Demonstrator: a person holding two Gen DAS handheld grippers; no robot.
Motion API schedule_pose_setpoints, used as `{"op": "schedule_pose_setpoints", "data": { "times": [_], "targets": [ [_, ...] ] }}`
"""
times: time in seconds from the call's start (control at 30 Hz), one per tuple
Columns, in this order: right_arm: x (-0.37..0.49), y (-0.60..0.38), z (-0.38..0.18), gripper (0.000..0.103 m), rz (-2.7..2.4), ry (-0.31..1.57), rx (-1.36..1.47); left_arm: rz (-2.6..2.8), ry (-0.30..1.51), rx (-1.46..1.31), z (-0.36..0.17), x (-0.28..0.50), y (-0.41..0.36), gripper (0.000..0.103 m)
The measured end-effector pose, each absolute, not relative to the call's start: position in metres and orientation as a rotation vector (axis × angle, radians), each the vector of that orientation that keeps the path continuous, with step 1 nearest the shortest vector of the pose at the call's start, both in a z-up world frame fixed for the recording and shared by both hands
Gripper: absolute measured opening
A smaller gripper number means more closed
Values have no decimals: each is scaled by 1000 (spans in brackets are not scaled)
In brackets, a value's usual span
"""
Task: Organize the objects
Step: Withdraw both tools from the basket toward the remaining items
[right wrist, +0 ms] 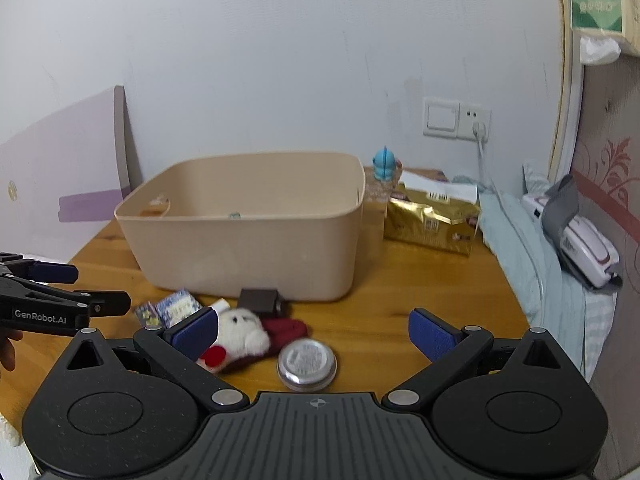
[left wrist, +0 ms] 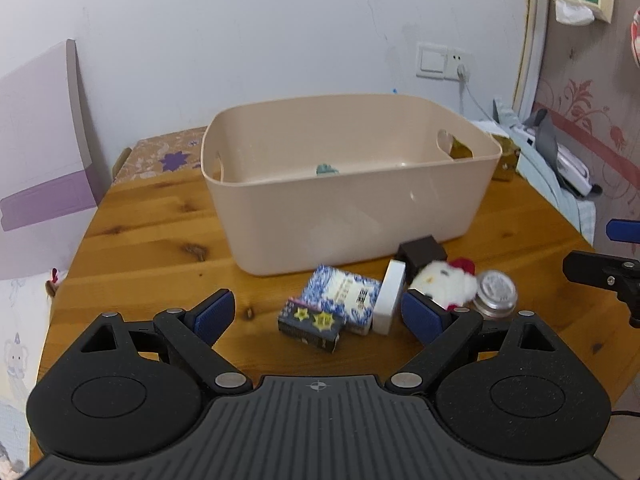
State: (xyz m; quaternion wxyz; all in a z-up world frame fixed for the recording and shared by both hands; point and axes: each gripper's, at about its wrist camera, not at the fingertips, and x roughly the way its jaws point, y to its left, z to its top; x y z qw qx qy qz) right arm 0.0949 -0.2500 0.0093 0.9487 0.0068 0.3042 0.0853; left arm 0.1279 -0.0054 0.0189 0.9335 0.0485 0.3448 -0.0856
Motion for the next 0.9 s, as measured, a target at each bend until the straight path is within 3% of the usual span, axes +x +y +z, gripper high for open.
{"op": "schedule_pose_setpoints", "data": {
  "times": [0.9],
  "targets": [
    [103,-254,-62,103,167,802,86,-143,838,70,-45,132,10,92]
  ]
}}
